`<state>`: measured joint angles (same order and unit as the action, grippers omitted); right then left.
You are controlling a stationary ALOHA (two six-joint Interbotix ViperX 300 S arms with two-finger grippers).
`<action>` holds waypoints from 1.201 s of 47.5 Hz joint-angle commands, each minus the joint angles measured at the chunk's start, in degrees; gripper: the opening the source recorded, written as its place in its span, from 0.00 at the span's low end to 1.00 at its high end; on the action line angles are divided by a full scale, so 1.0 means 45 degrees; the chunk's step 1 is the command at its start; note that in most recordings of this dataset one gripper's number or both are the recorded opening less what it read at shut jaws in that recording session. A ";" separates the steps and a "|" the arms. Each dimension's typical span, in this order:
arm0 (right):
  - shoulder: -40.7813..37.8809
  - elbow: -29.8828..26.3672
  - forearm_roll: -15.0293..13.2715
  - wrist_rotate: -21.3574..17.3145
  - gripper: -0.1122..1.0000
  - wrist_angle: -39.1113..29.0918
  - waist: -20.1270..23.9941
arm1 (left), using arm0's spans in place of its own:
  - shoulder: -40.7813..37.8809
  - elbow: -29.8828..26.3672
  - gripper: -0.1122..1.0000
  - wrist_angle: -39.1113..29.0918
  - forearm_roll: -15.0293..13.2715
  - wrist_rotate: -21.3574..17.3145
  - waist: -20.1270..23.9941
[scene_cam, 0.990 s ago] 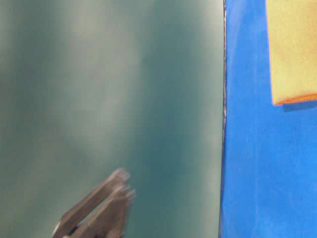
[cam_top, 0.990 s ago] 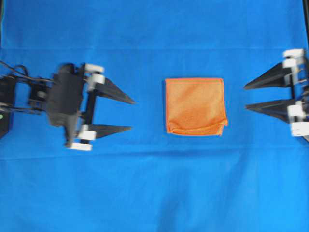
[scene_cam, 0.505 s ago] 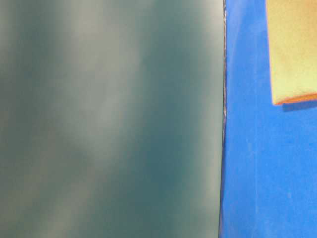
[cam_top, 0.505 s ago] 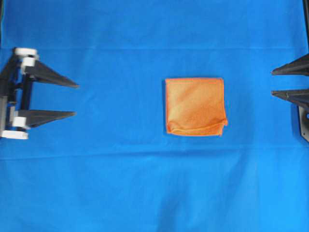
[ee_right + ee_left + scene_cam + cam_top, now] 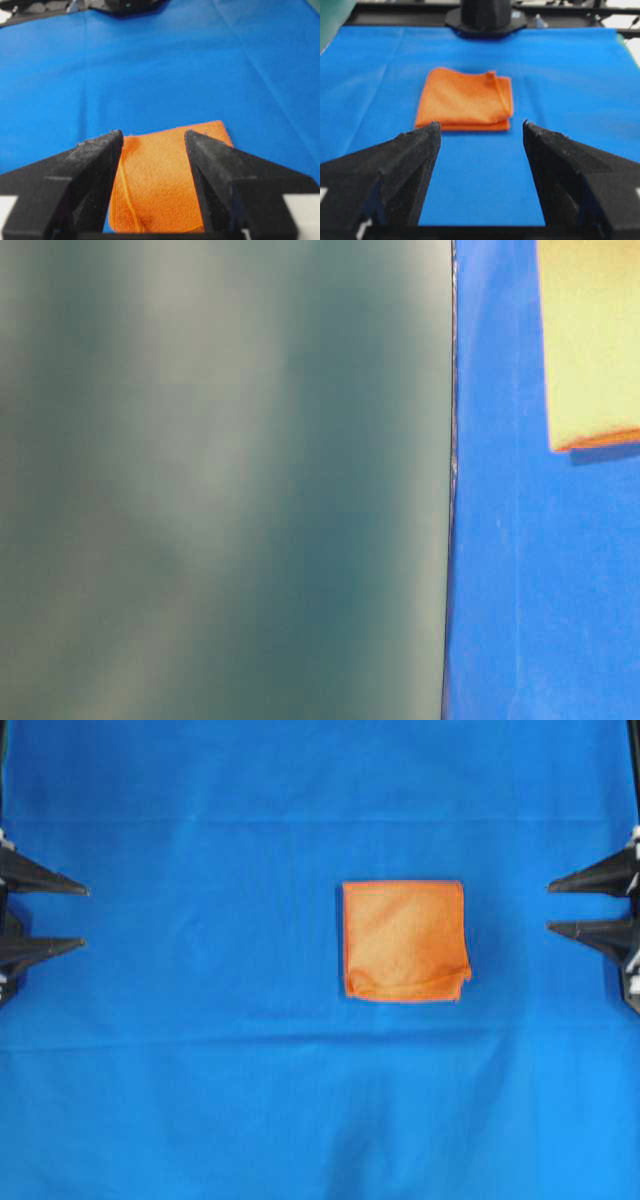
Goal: Fold a vertical towel.
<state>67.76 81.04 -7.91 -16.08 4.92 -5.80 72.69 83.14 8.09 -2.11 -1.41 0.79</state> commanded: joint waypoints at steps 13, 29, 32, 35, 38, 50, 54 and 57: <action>-0.0586 -0.0059 0.0039 -0.0020 0.62 0.0566 -0.0059 | -0.0059 0.0020 0.68 0.0020 0.0000 0.0020 0.0273; -0.0527 -0.0078 0.0000 0.0000 0.62 0.0449 -0.0078 | -0.0059 0.0020 0.68 0.0000 0.0000 0.0039 0.0273; -0.0527 -0.0078 0.0000 0.0000 0.62 0.0430 -0.0078 | -0.0059 0.0020 0.68 0.0000 0.0000 0.0020 0.0254; -0.0527 -0.0078 0.0000 0.0000 0.62 0.0430 -0.0078 | -0.0059 0.0039 0.68 0.0000 0.0000 0.0039 0.0273; -0.0527 -0.0078 -0.0020 0.0000 0.62 0.0430 -0.0078 | -0.0059 0.0020 0.68 0.0000 0.0000 0.0020 0.0254; -0.0547 -0.0078 -0.0039 0.0000 0.62 0.0332 -0.0078 | -0.0039 0.0020 0.68 0.0000 0.0000 0.0039 0.0254; -0.0527 -0.0078 -0.0039 0.0020 0.62 0.0332 -0.0078 | -0.0039 0.0020 0.68 0.0000 0.0000 0.0039 0.0254; -0.0527 -0.0098 -0.0039 0.0020 0.62 0.0312 -0.0078 | -0.0039 0.0020 0.68 0.0000 0.0000 0.0039 0.0254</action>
<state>65.74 81.74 -8.00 -16.08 6.15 -6.06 72.95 83.85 7.82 -2.11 -1.32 1.76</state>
